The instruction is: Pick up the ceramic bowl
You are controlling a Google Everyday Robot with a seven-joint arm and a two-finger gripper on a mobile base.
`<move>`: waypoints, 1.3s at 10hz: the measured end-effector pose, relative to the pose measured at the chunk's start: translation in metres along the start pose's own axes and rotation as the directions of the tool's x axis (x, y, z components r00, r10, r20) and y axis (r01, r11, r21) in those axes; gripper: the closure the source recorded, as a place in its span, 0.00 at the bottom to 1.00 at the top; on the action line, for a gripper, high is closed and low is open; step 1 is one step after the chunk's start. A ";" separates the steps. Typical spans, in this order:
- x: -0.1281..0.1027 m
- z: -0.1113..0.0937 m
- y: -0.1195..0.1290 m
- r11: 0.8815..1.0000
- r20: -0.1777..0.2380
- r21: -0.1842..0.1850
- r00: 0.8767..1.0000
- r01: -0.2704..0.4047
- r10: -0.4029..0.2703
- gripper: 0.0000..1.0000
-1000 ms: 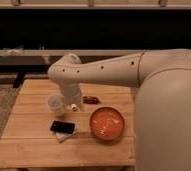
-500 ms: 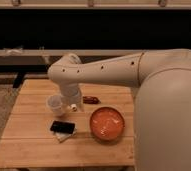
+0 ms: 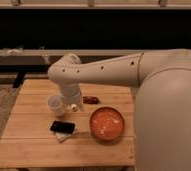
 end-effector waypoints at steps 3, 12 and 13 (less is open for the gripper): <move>0.000 0.000 0.000 1.000 0.000 0.000 1.000 0.000 0.000 0.35; -0.012 0.027 -0.040 0.998 -0.026 -0.048 0.999 -0.038 0.037 0.35; -0.018 0.039 -0.060 0.997 -0.030 -0.055 0.998 -0.057 0.055 0.35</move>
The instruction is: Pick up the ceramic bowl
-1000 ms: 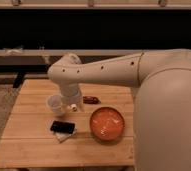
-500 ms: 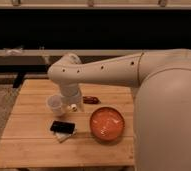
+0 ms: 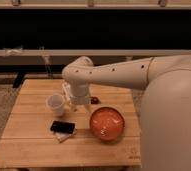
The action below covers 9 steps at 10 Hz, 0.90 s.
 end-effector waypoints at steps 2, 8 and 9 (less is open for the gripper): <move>-0.017 0.021 -0.045 0.999 -0.003 -0.021 0.999 -0.046 0.045 0.35; -0.041 0.053 -0.156 0.976 0.001 -0.016 0.976 -0.219 0.219 0.35; -0.040 0.055 -0.160 0.972 0.001 -0.015 0.972 -0.233 0.234 0.35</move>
